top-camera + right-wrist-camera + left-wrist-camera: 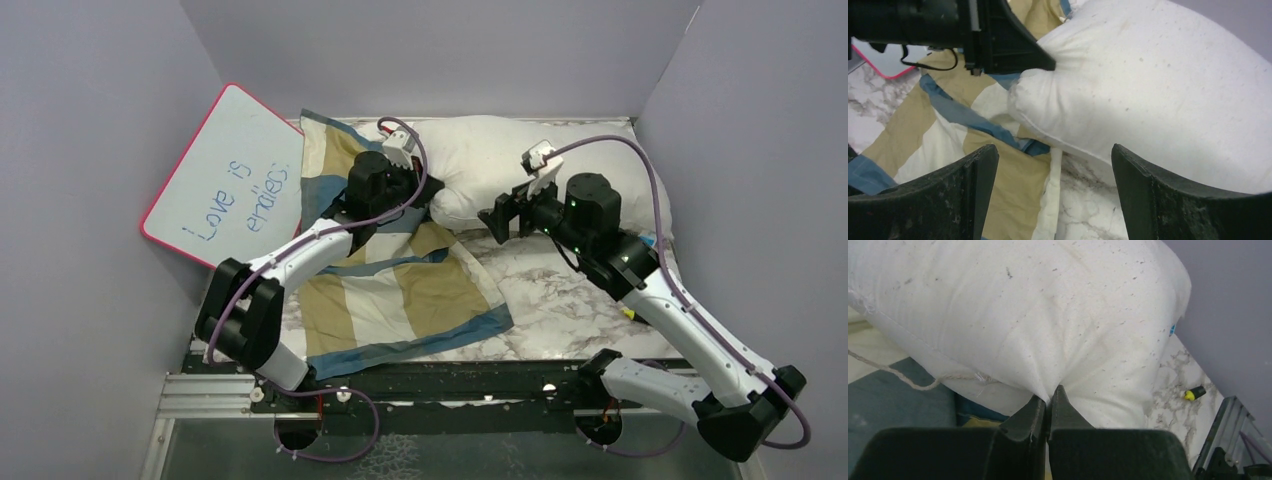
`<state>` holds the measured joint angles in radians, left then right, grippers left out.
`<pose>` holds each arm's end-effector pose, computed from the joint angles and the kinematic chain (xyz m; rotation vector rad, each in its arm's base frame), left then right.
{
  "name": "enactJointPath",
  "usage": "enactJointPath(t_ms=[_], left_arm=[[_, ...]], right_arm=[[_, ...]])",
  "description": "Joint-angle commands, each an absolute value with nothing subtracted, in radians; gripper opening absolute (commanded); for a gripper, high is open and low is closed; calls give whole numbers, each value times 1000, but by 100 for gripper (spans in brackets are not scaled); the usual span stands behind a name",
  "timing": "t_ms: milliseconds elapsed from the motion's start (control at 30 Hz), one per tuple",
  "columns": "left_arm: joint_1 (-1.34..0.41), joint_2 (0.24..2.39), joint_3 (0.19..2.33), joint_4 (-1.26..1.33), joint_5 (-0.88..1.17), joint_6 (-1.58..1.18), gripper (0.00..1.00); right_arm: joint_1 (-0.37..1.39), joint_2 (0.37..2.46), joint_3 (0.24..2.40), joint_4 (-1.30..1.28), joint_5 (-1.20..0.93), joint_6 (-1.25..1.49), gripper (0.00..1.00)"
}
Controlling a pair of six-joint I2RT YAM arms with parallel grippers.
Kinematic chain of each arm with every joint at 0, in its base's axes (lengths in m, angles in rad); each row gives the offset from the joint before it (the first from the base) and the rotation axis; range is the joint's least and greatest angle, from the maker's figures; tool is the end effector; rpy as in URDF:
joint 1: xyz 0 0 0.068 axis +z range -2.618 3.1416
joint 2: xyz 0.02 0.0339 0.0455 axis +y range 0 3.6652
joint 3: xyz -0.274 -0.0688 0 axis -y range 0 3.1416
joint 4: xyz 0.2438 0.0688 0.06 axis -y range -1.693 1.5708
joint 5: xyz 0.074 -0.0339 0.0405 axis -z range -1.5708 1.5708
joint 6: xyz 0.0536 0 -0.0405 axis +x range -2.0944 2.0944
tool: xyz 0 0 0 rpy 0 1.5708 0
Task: Put the pillow into the pillowcase
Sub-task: Pick up the pillow at the center of the board.
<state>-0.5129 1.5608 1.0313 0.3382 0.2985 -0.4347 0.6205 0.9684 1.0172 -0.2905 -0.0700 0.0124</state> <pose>0.3242 -0.2007 0.2923 0.2998 1.8284 -0.9381 0.1842 0.1363 0.3806 -0.5994 1.7415 0.5101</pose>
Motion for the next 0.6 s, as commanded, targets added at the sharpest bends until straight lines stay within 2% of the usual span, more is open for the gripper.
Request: enactJointPath(t_ms=[0,233,300,400,467,567], left_arm=[[-500,1475,1049,237,292,-248,0],[-470,1399,986,129,151,-214,0],[-448,1368,954,130,112,-257,6],[-420,1346,918,134,131,-281,8],[-412,1349,911,118,154,-299,15],[-411,1354,913,56,188,-309,33]], right_arm=[[621,1056,1140,-268,-8,-113,89],[616,1243,1314,-338,-100,-280,94],[591,1302,1362,-381,-140,-315,98],[570,1383,1437,-435,-187,-380,100],[565,1418,1465,-436,-199,-418,100],[549,1477,1526,-474,-257,-464,100]])
